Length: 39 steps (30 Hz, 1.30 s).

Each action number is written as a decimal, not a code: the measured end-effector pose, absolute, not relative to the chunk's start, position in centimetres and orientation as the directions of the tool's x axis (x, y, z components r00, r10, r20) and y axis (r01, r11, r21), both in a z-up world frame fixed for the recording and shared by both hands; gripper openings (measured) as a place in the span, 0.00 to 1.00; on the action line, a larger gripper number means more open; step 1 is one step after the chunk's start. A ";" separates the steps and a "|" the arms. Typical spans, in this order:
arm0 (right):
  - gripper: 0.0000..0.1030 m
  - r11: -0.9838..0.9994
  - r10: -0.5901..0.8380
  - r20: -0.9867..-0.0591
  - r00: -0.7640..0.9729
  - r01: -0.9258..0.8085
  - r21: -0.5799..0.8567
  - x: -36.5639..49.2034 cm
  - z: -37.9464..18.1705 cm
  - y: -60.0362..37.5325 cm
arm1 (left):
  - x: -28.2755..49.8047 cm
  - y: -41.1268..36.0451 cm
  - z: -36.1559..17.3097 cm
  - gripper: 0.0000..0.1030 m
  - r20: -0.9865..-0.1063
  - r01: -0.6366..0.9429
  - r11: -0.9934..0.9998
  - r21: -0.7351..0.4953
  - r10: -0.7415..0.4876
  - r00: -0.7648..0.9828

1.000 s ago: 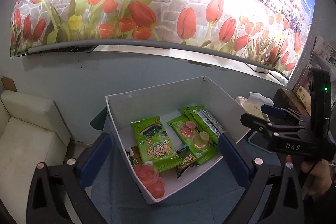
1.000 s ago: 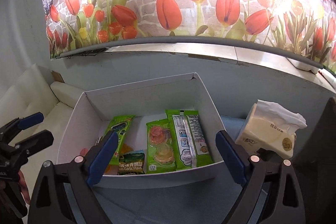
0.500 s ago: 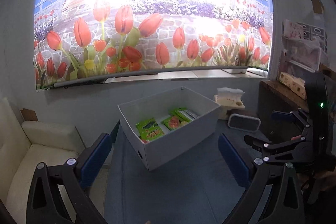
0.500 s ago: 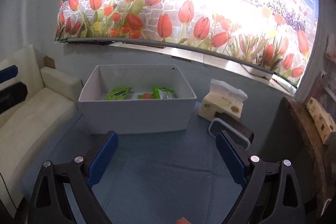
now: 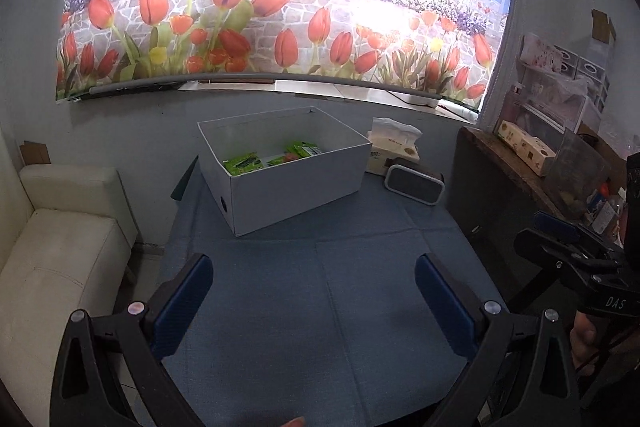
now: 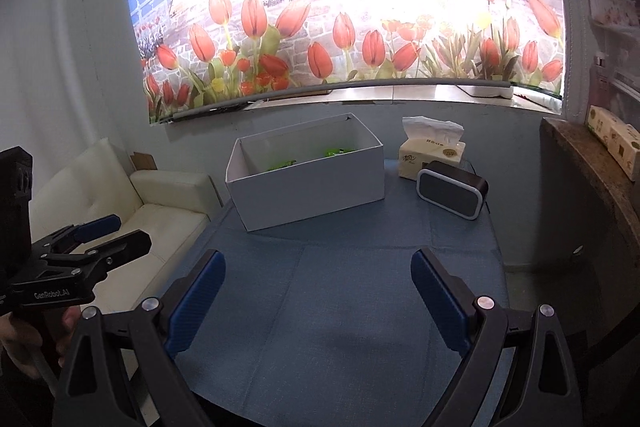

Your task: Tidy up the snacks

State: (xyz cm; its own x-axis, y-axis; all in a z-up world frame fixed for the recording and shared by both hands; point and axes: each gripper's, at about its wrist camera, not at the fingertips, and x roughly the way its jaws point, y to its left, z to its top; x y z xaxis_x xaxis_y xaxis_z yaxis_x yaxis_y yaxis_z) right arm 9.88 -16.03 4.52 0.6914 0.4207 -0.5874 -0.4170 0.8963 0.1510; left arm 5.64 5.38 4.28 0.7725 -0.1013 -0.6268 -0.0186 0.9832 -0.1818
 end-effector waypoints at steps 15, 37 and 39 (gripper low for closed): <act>0.94 0.889 0.442 -0.577 0.686 -0.423 0.178 8.6 5.3 -16.9 | 4.2 3.9 6.5 1.00 -0.605 0.037 0.988 -0.148 -0.120 0.787; 0.94 0.887 0.440 -0.581 0.684 -0.431 0.165 8.5 5.3 -16.6 | 4.6 4.0 6.5 1.00 -0.610 0.044 0.986 -0.163 -0.135 0.781; 0.94 0.891 0.430 -0.581 0.691 -0.427 0.152 8.4 5.3 -16.5 | 4.6 4.1 6.5 1.00 -0.609 0.045 0.986 -0.163 -0.136 0.781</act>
State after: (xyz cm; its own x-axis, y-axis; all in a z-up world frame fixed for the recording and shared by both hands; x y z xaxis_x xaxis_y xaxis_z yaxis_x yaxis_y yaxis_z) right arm 8.42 -16.50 5.31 0.6907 0.4304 -0.5812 -0.4271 0.8913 0.1524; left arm 4.64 4.13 6.53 0.7815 -0.1362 -0.6089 0.0450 0.9857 -0.1627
